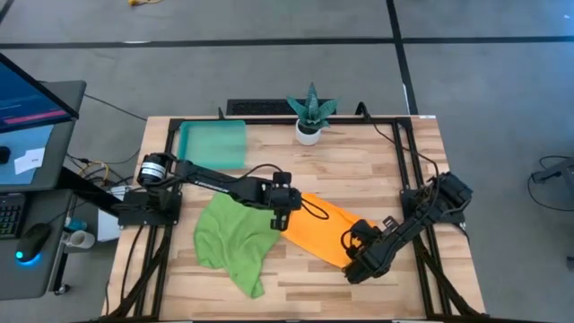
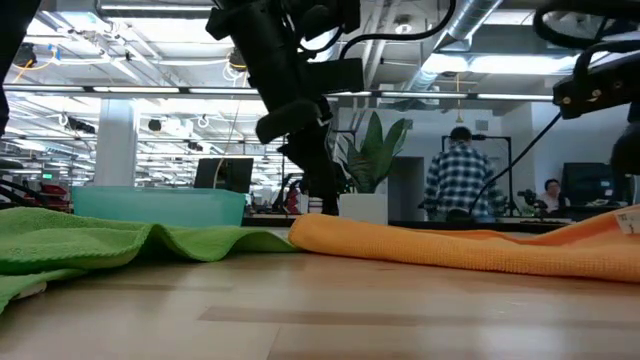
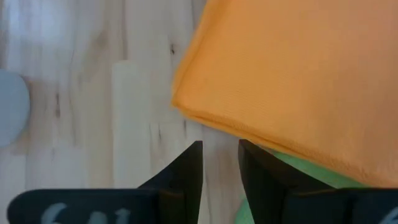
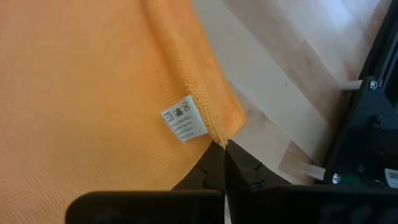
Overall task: Roll microfiber towels into tight, uniform cylinder then place into a basket
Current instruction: Fold the yellow microfiber cloth
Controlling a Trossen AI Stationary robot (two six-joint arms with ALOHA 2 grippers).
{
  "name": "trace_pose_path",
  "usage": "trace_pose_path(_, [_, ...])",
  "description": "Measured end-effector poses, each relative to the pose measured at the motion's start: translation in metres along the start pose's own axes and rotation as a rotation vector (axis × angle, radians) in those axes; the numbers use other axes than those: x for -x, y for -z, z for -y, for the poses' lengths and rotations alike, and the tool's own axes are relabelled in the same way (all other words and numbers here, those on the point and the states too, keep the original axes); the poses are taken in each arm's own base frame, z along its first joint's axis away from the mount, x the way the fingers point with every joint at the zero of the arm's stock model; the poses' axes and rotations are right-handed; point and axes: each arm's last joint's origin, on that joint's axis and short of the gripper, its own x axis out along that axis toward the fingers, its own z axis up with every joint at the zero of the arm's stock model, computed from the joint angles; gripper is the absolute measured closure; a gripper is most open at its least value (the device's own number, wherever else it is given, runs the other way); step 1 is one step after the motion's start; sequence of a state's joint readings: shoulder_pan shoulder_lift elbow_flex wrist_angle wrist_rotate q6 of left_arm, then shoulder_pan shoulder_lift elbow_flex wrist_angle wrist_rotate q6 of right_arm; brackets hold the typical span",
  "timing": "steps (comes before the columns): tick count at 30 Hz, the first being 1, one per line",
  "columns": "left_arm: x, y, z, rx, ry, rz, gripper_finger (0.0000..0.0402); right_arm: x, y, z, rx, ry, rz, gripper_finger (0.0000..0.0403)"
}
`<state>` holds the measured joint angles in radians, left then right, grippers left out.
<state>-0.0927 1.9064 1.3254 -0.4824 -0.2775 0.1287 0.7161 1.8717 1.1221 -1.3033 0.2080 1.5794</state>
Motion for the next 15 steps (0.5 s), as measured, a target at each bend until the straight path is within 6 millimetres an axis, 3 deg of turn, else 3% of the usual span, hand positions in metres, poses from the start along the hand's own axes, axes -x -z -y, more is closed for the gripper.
trace_pose_path(8, [0.005, 0.003, 0.019, -0.069, 0.079, -0.031, 0.0310, -0.001, -0.005, 0.000, 0.077, 0.004, -0.044, 0.0334])
trace_pose_path(15, [0.012, 0.000, 0.042, -0.136, 0.290, 0.014, 0.0310, -0.001, -0.010, 0.013, 0.036, 0.134, -0.007, 0.0261])
